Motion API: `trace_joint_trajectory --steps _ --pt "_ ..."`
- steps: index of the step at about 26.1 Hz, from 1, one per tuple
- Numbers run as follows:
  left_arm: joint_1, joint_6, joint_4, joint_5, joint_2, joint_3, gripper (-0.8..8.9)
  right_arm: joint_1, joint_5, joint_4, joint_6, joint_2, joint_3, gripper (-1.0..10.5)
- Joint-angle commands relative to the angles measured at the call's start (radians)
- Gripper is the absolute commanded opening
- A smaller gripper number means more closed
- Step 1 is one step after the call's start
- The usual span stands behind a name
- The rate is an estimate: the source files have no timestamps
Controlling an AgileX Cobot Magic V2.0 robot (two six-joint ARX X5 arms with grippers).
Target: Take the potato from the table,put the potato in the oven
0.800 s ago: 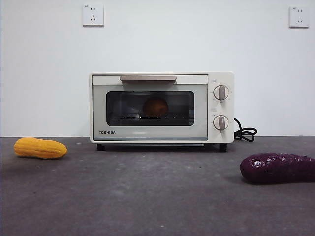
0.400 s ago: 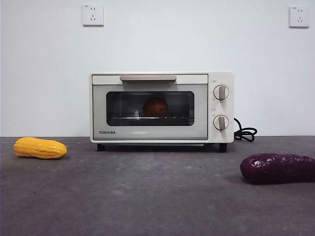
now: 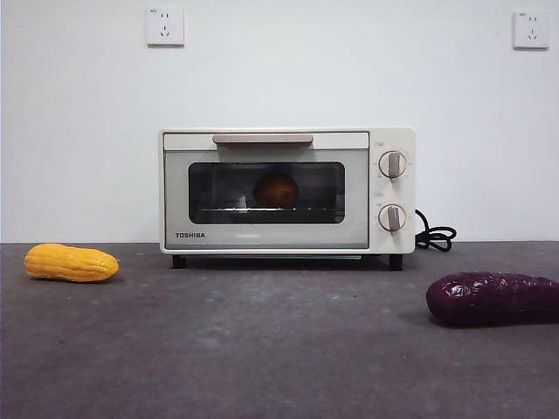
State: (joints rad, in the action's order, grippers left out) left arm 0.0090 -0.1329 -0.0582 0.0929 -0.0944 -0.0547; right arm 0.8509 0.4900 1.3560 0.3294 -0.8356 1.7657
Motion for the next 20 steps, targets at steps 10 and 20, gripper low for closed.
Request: trace_joint_trajectory --steps 10,20 --pt "0.004 -0.042 -0.089 0.023 0.09 0.047 -0.04 0.001 0.001 0.022 0.005 0.0 -0.002 0.0" --pt "0.004 0.071 -0.111 -0.035 0.09 0.047 -0.04 0.001 0.001 0.022 0.005 0.0 -0.002 0.0"
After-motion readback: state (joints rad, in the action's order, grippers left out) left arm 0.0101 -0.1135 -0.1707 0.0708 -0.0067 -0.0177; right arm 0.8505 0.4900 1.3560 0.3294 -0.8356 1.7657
